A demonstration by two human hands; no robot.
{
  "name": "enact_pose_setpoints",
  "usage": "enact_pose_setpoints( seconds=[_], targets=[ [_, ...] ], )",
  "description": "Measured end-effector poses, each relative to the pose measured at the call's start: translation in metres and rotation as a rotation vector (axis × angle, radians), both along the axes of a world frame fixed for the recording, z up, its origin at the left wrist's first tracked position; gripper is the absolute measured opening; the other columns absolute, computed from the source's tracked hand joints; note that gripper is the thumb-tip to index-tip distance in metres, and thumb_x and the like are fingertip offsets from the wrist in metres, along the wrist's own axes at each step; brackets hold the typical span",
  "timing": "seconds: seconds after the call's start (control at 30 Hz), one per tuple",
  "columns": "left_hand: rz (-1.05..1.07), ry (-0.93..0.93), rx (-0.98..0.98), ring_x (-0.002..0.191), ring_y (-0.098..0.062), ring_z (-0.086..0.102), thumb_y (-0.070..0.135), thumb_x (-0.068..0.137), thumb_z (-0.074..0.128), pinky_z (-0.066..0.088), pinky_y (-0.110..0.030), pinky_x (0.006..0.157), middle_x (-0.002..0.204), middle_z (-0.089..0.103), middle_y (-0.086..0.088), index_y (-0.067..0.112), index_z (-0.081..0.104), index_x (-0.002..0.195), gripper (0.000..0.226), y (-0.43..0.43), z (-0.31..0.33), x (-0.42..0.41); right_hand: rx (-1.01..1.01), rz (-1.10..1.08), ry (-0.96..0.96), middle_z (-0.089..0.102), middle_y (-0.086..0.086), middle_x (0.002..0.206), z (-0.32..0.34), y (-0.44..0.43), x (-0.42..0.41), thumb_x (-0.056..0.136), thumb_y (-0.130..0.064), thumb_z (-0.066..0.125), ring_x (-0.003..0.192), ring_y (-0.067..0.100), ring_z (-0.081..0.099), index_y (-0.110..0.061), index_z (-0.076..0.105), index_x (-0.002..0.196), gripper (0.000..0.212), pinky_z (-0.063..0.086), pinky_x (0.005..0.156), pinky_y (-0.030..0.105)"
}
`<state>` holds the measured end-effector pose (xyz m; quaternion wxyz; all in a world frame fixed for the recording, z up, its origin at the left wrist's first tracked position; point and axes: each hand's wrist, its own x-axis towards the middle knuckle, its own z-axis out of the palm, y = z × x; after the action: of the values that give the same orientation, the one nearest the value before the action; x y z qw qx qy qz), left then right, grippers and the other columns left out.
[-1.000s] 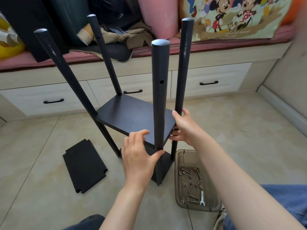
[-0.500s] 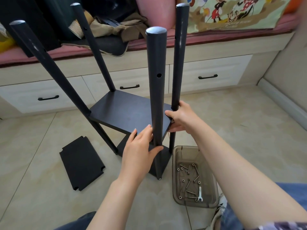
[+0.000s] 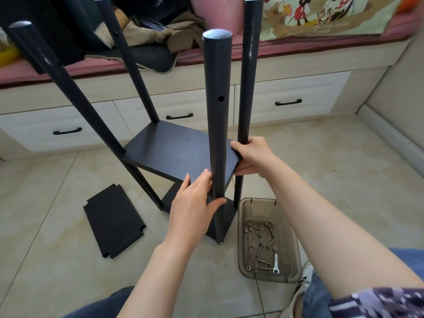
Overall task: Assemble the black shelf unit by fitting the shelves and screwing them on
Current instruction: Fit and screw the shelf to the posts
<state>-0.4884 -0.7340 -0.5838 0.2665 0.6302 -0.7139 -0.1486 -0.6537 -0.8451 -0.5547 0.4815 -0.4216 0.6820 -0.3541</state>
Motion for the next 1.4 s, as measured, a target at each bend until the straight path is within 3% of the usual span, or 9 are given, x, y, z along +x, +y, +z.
enact_pose_setpoints(
  seconds=[0.2, 0.33, 0.57, 0.8, 0.93, 1.03, 1.1, 1.2, 1.4],
  targets=[
    [-0.012, 0.037, -0.073, 0.134, -0.016, 0.034, 0.028, 0.084, 0.080, 0.010, -0.031, 0.112, 0.124, 0.072, 0.005, 0.022, 0.057, 0.136, 0.057, 0.002, -0.001, -0.001, -0.021, 0.012, 0.074, 0.073, 0.017, 0.074, 0.000, -0.003, -0.002, 0.091, -0.029, 0.068, 0.062, 0.033, 0.073, -0.017, 0.059, 0.083, 0.017, 0.063, 0.063, 0.043],
    [-0.103, 0.038, -0.053, 0.148, -0.009, 0.025, 0.029, 0.089, 0.076, -0.001, -0.030, 0.120, 0.152, 0.049, 0.003, 0.025, 0.044, 0.149, 0.068, -0.003, 0.000, 0.003, -0.025, -0.047, -0.011, 0.074, 0.014, 0.079, -0.005, -0.003, -0.003, 0.088, -0.028, 0.073, 0.060, 0.028, 0.073, -0.019, 0.060, 0.082, 0.018, 0.061, 0.054, 0.036],
    [-0.134, 0.016, -0.035, 0.151, -0.020, 0.030, 0.028, 0.090, 0.073, -0.001, -0.034, 0.122, 0.159, 0.040, 0.000, 0.022, 0.037, 0.154, 0.074, -0.007, 0.004, 0.004, 0.008, -0.076, -0.227, 0.074, 0.012, 0.087, -0.006, 0.002, -0.009, 0.084, -0.022, 0.079, 0.062, 0.023, 0.074, -0.014, 0.055, 0.112, 0.038, 0.056, 0.048, 0.029],
    [-0.121, 0.006, -0.026, 0.150, -0.020, 0.033, 0.032, 0.091, 0.071, 0.002, -0.034, 0.123, 0.155, 0.047, -0.001, 0.020, 0.042, 0.150, 0.066, -0.007, 0.005, 0.003, 0.024, -0.068, -0.416, 0.077, 0.014, 0.089, -0.038, 0.023, -0.051, 0.096, -0.021, 0.064, 0.082, 0.026, 0.076, -0.004, 0.051, 0.121, 0.033, 0.062, 0.065, 0.031],
    [-0.119, -0.006, -0.042, 0.148, -0.019, 0.036, 0.032, 0.090, 0.072, 0.004, -0.030, 0.122, 0.147, 0.055, 0.002, 0.020, 0.050, 0.143, 0.058, -0.006, 0.007, 0.005, 0.273, -0.115, -0.274, 0.073, 0.014, 0.097, -0.099, 0.045, -0.057, 0.098, -0.012, 0.059, 0.084, 0.026, 0.073, 0.002, 0.055, 0.123, 0.030, 0.060, 0.074, 0.035],
    [-0.143, -0.018, -0.067, 0.147, -0.017, 0.037, 0.027, 0.090, 0.074, 0.007, -0.032, 0.123, 0.147, 0.054, 0.006, 0.019, 0.055, 0.141, 0.055, -0.006, 0.009, 0.005, 0.422, -0.176, -0.253, 0.063, 0.007, 0.080, -0.155, 0.071, -0.061, 0.097, -0.008, 0.056, 0.068, 0.016, 0.062, -0.001, 0.057, 0.117, 0.021, 0.056, 0.062, 0.026],
    [-0.154, -0.011, -0.072, 0.147, -0.015, 0.038, 0.024, 0.088, 0.076, 0.008, -0.032, 0.122, 0.144, 0.051, 0.015, 0.019, 0.061, 0.136, 0.050, -0.006, 0.010, 0.006, 0.500, -0.124, -0.169, 0.068, 0.010, 0.083, -0.186, 0.086, -0.059, 0.095, -0.005, 0.059, 0.075, 0.020, 0.068, 0.001, 0.065, 0.112, 0.018, 0.061, 0.075, 0.036],
    [-0.165, -0.011, -0.062, 0.147, -0.013, 0.037, 0.022, 0.087, 0.077, 0.008, -0.030, 0.122, 0.140, 0.043, 0.025, 0.019, 0.066, 0.129, 0.044, -0.007, 0.009, 0.008, 0.475, 0.040, 0.057, 0.071, 0.012, 0.081, -0.226, 0.109, -0.057, 0.095, -0.010, 0.062, 0.072, 0.023, 0.068, -0.004, 0.070, 0.091, 0.011, 0.060, 0.075, 0.037],
    [-0.163, 0.010, -0.053, 0.143, -0.006, 0.041, 0.026, 0.087, 0.075, 0.000, -0.009, 0.117, 0.129, 0.031, 0.051, 0.025, 0.063, 0.131, 0.045, -0.005, 0.003, 0.010, 0.365, 0.157, 0.319, 0.069, 0.014, 0.105, -0.259, 0.118, -0.047, 0.093, -0.011, 0.064, 0.102, 0.030, 0.064, -0.010, 0.066, 0.100, 0.007, 0.048, 0.082, 0.029]
  ],
)
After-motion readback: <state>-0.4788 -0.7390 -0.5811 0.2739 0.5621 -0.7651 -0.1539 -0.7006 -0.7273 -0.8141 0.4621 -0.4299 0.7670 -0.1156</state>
